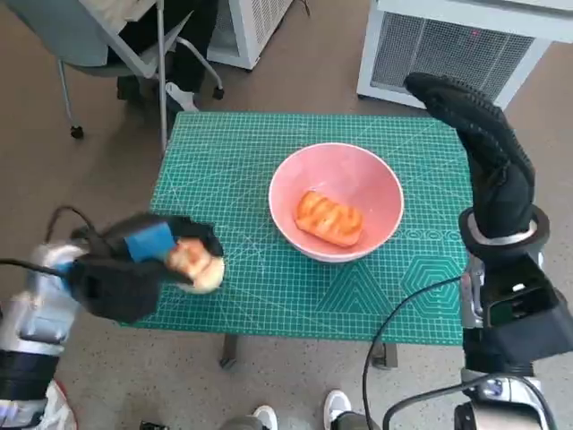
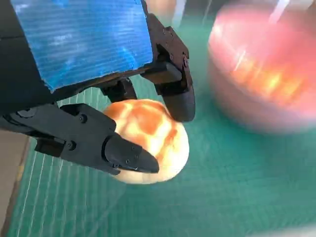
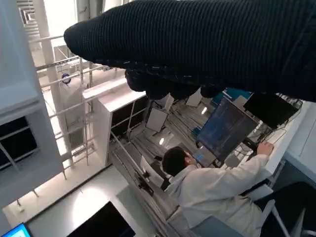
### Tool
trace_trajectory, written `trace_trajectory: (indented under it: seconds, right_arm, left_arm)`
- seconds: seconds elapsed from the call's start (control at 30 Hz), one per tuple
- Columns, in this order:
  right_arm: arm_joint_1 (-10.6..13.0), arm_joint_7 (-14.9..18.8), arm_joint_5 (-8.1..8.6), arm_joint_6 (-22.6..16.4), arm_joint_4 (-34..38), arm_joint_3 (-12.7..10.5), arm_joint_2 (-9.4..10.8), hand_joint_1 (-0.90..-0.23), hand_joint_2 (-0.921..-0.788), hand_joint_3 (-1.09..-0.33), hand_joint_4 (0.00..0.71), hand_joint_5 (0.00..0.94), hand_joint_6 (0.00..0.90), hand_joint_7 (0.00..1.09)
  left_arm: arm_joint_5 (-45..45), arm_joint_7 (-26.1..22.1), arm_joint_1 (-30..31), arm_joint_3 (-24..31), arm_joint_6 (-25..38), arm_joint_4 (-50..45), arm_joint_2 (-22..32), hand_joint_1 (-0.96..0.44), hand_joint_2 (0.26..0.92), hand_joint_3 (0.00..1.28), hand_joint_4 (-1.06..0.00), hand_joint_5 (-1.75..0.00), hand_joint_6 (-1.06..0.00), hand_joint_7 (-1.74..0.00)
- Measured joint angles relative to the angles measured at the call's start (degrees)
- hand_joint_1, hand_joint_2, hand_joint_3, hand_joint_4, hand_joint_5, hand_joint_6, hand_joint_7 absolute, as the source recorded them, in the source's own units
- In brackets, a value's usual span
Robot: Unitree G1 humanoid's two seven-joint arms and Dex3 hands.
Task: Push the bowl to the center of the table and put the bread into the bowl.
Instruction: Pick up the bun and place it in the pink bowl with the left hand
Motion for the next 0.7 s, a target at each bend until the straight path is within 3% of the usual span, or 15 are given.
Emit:
trace_trajectory:
  seconds: [0.3, 0.7]
  right_arm:
    - [-0.05, 0.0, -0.02, 0.0, 0.0, -0.01, 0.01, -0.571, -0.921, -0.766, 0.292, 0.001, 0.004, 0.65]
    - [-0.26, -0.01, -0.45, -0.45, 0.29, -0.21, -0.01, -0.579, -0.921, -0.765, 0.292, 0.001, 0.004, 0.65]
  left_arm:
    - [-3.44, 5.57, -10.61, 4.92, 1.99, -7.0, -1.78, 0.0, 0.911, 0.1, -0.63, -1.22, -0.64, -1.16]
    - [-0.47, 7.96, -24.36, -0.5, -1.01, -1.92, -7.94, 0.0, 0.92, 0.08, -0.61, -1.18, -0.68, -1.19]
